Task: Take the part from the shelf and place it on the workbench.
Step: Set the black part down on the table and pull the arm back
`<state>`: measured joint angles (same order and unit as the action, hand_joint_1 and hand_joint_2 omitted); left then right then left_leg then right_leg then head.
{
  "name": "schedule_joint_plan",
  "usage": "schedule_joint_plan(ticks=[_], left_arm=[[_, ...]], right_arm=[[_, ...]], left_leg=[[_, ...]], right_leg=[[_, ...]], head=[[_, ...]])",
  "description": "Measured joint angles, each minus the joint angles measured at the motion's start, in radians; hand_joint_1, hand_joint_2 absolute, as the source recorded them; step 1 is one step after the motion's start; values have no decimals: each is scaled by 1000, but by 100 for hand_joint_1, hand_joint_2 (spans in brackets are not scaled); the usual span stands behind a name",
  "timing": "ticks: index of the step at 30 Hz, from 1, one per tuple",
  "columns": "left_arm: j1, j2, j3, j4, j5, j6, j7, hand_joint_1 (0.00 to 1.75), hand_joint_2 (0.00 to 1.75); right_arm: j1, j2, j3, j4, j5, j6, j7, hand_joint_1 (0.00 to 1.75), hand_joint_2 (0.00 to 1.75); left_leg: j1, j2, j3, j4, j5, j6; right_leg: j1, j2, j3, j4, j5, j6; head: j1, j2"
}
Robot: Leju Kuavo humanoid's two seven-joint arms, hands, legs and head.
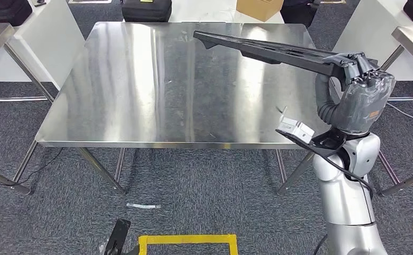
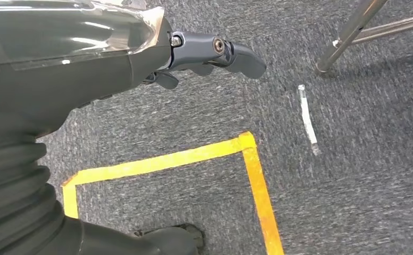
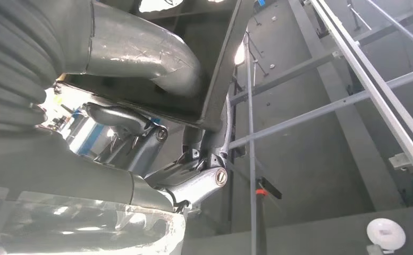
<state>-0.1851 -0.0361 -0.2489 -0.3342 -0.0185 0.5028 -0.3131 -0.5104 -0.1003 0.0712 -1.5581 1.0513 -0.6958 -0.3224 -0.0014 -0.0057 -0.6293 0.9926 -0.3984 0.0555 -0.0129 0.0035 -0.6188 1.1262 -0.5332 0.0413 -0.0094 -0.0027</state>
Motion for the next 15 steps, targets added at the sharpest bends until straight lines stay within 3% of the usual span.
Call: schedule_joint_plan(ticks=[2,3,4,5,7,9,12,14,15], left_arm=[[0,-2,0,0,0,0,0,0,175],[0,-3,0,0,0,0,1,0,175],[0,-3,0,0,0,0,1,0,175],[0,-4,0,0,-1,0,2,0,175],[0,-4,0,0,-1,0,4,0,175],[-1,-5,0,0,-1,1,5,0,175],[-2,-5,0,0,-1,1,5,0,175],[-4,-4,0,0,-1,2,5,0,175],[-4,-4,0,0,-1,2,5,0,175]], right_arm=[[3,-1,0,0,0,0,0,175,175],[6,-1,0,0,0,0,1,175,175],[9,-1,-1,0,0,0,1,175,175],[10,-1,-1,0,1,0,1,175,175],[11,-2,-2,0,1,0,1,175,175],[12,-2,-2,-1,1,0,1,175,175],[13,-4,-2,-2,-2,0,1,175,175],[11,-8,-2,-2,-6,0,1,175,175],[11,-11,-2,-2,-8,0,0,175,175]], left_leg=[[-1,-1,5,0,-7,6],[-1,-2,10,0,-12,7],[-1,-3,16,1,-17,7],[0,-5,25,1,-24,5],[-2,-8,41,6,-39,-3],[-6,-9,47,11,-54,-13],[-4,-8,50,16,-68,-26],[-1,-5,27,65,-95,-38],[2,-3,-4,121,-119,-43]], right_leg=[[1,0,-89,141,-38,-3],[1,0,-119,176,-37,1],[0,0,-128,168,-18,10],[-1,0,-115,120,17,21],[-3,-3,-56,-30,96,36],[-2,-4,-18,-114,131,27],[-2,-2,-9,-121,127,-2],[-9,-1,0,-123,122,-17],[-9,-2,4,-124,118,-24]], head=[[1,0],[1,0],[1,0],[1,0],[2,0],[3,0],[2,0],[-1,0],[-2,0]])
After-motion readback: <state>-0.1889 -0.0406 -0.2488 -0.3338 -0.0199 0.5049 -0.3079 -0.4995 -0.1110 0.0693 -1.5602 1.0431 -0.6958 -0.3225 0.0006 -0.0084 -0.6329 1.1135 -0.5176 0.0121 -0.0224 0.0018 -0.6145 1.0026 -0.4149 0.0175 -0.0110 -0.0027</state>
